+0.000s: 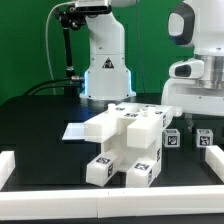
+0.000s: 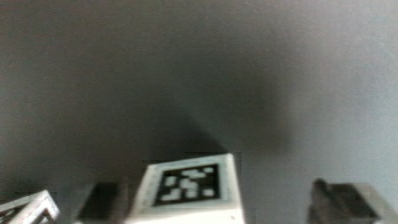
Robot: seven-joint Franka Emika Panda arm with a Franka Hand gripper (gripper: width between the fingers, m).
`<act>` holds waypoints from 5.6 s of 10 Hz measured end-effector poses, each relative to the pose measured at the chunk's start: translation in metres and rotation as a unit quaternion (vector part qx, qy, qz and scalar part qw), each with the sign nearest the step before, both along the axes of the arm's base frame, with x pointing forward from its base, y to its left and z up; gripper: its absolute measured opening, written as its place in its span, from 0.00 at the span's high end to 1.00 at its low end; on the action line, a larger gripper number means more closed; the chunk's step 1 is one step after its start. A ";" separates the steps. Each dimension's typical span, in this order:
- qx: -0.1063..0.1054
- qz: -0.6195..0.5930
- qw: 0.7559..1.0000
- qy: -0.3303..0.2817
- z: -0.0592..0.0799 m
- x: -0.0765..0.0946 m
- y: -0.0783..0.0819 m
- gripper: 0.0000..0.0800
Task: Assemble chair
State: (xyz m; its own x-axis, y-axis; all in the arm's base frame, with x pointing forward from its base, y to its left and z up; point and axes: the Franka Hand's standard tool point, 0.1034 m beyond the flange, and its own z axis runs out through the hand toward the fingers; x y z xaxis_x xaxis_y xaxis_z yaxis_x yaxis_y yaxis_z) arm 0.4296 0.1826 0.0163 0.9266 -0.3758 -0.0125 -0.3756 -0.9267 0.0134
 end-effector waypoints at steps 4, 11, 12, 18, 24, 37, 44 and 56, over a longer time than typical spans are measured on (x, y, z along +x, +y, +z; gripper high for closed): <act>0.000 0.000 1.000 0.000 0.000 0.000 0.000 0.65; 0.002 0.000 1.000 0.003 0.004 0.000 0.001 0.65; 0.014 -0.003 1.000 0.009 0.027 -0.002 0.004 0.65; 0.050 0.001 0.999 -0.016 0.110 0.017 -0.023 0.65; 0.043 0.057 0.997 0.004 0.125 0.030 -0.050 0.65; 0.025 0.176 0.984 -0.004 0.146 0.099 -0.142 0.65; 0.005 0.186 0.982 -0.001 0.116 0.117 -0.155 0.65; 0.003 0.189 0.982 -0.008 0.116 0.116 -0.153 0.65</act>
Offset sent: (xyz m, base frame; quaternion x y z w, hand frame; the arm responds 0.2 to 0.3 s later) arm 0.0000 0.0000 0.0000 0.0000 0.0000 0.0000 1.0000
